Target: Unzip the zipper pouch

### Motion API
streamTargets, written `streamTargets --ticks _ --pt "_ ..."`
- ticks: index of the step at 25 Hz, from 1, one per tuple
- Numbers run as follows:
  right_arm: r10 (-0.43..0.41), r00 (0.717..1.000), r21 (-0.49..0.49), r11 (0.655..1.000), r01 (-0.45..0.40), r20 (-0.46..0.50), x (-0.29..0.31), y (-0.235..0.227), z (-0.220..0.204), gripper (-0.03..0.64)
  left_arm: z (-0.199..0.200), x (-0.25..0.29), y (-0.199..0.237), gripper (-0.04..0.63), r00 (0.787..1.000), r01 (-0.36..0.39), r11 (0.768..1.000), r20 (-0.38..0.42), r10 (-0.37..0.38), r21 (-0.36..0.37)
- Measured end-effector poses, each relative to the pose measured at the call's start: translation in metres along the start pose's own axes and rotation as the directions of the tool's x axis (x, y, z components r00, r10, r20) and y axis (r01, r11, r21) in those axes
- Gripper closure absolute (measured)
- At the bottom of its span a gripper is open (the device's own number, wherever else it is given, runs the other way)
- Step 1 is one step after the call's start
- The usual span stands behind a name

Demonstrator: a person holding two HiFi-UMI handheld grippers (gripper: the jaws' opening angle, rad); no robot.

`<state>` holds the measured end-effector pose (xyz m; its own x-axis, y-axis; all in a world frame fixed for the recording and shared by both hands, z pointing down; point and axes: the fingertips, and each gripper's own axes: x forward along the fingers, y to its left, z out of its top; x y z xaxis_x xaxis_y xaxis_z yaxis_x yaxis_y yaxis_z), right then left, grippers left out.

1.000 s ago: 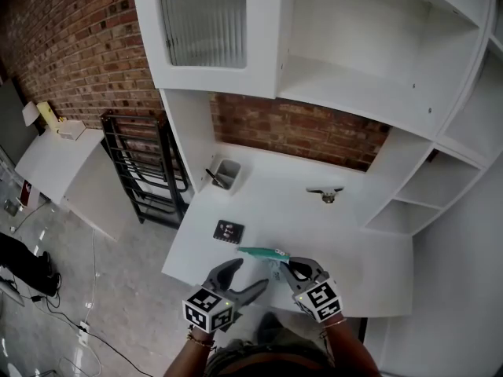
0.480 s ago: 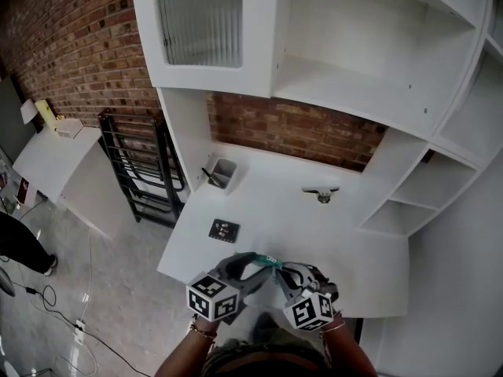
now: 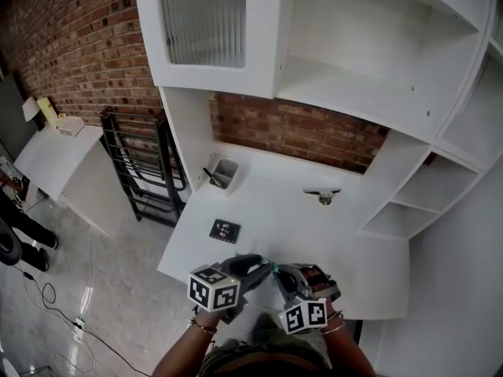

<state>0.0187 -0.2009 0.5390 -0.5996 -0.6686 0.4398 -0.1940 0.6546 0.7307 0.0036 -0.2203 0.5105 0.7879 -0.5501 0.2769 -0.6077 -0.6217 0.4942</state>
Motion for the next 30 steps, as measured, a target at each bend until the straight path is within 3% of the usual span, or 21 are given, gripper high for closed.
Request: streamTargets --ticks 9,19,24,30 --pt "0.006 0.999 -0.098 0.995 -0.01 -0.041 0.005 0.005 -0.005 0.609 -0.005 0.003 0.0 0.493 0.998 0.001 1.0 -0.056 0.0 0.018" --pt "-0.014 0.997 -0.096 0.995 0.007 -0.071 0.003 0.003 -0.015 0.609 -0.008 0.003 -0.003 0.532 0.998 0.018 1.0 -0.053 -0.019 -0.021" --pt "-0.02 0.995 -0.103 0.995 0.01 -0.098 0.004 0.004 -0.024 0.609 -0.008 0.006 -0.013 0.532 0.996 0.074 0.995 -0.04 -0.077 -0.072" --pt "-0.027 0.995 -0.093 0.996 0.018 -0.095 0.005 0.0 -0.024 0.609 -0.014 0.014 -0.012 0.532 0.996 0.055 0.997 -0.074 -0.058 -0.045"
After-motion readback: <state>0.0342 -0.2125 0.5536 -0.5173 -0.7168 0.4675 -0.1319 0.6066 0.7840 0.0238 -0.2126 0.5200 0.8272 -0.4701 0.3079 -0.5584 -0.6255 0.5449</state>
